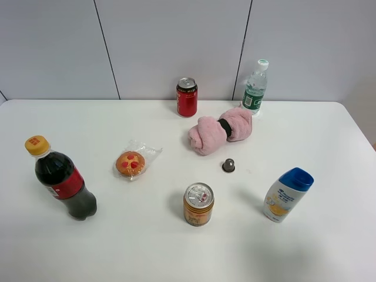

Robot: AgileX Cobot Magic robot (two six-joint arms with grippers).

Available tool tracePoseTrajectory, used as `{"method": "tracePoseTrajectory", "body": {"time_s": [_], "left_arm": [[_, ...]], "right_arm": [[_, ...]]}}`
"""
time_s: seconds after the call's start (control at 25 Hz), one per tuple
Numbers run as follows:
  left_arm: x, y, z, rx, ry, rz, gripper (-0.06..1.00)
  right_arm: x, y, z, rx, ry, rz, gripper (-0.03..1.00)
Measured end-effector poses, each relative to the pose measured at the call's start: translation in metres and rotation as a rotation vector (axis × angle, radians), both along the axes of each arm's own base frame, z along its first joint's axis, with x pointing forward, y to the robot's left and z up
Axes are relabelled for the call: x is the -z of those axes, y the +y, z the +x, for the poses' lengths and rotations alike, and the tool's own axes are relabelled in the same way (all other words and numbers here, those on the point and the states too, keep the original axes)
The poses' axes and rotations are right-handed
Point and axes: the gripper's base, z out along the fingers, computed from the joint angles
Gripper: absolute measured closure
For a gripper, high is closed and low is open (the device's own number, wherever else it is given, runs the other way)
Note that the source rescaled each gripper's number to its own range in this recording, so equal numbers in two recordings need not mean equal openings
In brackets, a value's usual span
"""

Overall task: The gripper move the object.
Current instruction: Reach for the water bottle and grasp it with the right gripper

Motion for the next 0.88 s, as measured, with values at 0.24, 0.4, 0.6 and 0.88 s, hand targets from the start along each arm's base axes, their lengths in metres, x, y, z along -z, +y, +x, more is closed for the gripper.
{"method": "tracePoseTrajectory", "body": {"time_s": [0.24, 0.4, 0.6, 0.88], "left_arm": [[0.0000, 0.0000, 0.0000, 0.000, 0.000, 0.000, -0.06], [0.0000, 0.0000, 0.0000, 0.000, 0.000, 0.000, -0.06], [0.0000, 0.0000, 0.0000, 0.000, 0.000, 0.000, -0.06], [0.0000, 0.0000, 0.0000, 0.000, 0.000, 0.000, -0.06]], "right_arm": [[0.0000, 0.0000, 0.0000, 0.000, 0.000, 0.000, -0.03], [0.0000, 0.0000, 0.0000, 0.000, 0.000, 0.000, -0.03], [0.0000, 0.0000, 0.0000, 0.000, 0.000, 0.000, -0.03], [0.0000, 0.0000, 0.0000, 0.000, 0.000, 0.000, -0.03]]}}
